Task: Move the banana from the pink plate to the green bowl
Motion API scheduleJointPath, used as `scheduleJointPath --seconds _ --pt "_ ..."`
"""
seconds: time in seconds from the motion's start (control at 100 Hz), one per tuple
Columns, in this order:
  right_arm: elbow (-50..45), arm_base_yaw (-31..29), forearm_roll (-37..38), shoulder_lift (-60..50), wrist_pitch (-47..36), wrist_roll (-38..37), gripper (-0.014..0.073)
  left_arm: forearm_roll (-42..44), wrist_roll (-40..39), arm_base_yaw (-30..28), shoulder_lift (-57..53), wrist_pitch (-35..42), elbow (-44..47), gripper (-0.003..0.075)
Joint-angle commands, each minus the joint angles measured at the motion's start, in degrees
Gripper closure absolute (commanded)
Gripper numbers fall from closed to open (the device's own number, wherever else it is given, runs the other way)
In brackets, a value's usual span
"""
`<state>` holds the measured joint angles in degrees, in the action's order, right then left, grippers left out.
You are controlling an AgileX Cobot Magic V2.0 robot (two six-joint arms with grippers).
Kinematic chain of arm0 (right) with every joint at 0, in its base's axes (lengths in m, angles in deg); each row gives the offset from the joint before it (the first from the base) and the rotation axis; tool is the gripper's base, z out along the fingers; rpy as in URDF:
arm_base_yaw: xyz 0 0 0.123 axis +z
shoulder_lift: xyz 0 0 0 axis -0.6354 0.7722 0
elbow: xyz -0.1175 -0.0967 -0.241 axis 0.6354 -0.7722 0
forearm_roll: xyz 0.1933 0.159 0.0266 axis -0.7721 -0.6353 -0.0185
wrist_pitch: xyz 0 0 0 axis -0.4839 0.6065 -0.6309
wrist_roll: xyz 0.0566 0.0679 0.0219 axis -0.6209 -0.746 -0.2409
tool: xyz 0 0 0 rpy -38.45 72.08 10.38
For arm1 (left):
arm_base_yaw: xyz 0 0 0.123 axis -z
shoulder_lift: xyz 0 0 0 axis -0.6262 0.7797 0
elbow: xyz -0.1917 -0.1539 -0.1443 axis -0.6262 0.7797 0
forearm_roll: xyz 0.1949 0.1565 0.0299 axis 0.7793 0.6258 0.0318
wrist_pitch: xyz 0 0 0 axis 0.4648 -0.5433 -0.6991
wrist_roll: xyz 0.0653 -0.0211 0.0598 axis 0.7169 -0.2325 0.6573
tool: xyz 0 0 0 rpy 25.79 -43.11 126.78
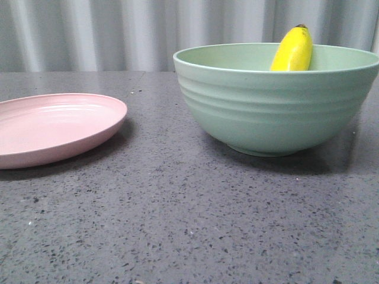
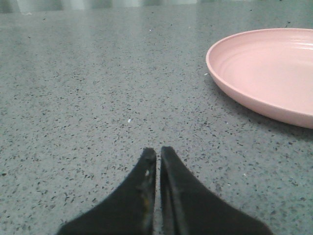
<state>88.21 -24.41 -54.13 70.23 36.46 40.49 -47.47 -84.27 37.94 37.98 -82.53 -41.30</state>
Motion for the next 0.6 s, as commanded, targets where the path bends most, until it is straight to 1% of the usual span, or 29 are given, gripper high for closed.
scheduleJointPath --seconds 0.0,0.49,0.53,0.59 --pt "1.5 -0.1 0.1 0.6 -4.3 0.7 0.0659 0.0 -0.6 0.3 -1.7 3.4 0.5 0.0741" --pt "1.5 -0.1 0.1 0.6 -4.4 0.7 0.0659 0.0 -0.6 0.3 -1.7 3.4 0.5 0.0741" --pt "1.1 -0.2 0.1 0.6 -5.9 0.7 0.0659 0.0 -0.6 0.3 -1.7 3.4 0.5 0.0741" --pt "-1.2 -1.0 0.6 0.6 -12.2 0.7 0.0659 0.0 -0.6 0.3 -1.7 3.4 0.5 0.0741"
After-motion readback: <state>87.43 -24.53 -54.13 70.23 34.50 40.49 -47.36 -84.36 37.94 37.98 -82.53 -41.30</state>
